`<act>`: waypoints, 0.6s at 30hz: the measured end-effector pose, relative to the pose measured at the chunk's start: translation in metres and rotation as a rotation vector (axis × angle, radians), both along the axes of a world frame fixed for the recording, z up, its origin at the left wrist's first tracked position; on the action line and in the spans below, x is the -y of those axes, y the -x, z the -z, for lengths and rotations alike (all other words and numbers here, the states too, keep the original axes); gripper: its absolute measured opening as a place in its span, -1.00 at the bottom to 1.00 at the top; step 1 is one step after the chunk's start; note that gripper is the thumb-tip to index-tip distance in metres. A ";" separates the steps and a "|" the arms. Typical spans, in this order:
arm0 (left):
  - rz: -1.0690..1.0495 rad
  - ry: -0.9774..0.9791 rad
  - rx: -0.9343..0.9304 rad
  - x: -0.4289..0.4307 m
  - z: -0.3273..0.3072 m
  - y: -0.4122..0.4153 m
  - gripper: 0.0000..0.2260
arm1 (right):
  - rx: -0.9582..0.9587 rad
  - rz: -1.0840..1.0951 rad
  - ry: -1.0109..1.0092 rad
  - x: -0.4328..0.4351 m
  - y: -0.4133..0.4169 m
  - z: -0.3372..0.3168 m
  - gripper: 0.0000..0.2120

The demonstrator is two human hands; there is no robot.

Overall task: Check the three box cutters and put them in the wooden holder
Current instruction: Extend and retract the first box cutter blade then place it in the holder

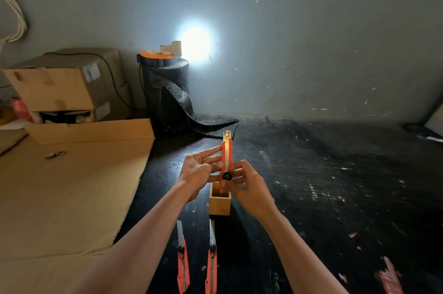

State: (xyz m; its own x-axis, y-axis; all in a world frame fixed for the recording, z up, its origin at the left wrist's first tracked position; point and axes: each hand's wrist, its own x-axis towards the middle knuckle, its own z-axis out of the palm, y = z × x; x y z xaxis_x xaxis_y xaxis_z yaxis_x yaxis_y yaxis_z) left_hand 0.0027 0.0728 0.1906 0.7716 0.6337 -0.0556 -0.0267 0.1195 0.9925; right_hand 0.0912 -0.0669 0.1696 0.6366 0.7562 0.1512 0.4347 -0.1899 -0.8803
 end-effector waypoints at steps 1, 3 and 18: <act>0.001 0.007 0.004 0.000 0.000 0.000 -0.61 | 0.023 -0.018 -0.001 0.001 0.000 0.000 -0.74; -0.007 0.010 0.008 -0.001 -0.001 0.001 -0.62 | 0.070 -0.052 0.017 0.001 -0.002 0.003 -0.69; -0.016 -0.014 0.006 -0.005 0.008 -0.001 -0.62 | 0.036 -0.081 -0.017 -0.007 -0.006 0.017 -0.72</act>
State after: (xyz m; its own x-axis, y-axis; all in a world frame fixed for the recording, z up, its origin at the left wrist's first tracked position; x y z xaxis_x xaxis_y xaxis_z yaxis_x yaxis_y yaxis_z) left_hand 0.0041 0.0774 0.1821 0.7616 0.6466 -0.0424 -0.0341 0.1054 0.9938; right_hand 0.0973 -0.0604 0.1530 0.5673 0.8021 0.1866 0.4795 -0.1375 -0.8667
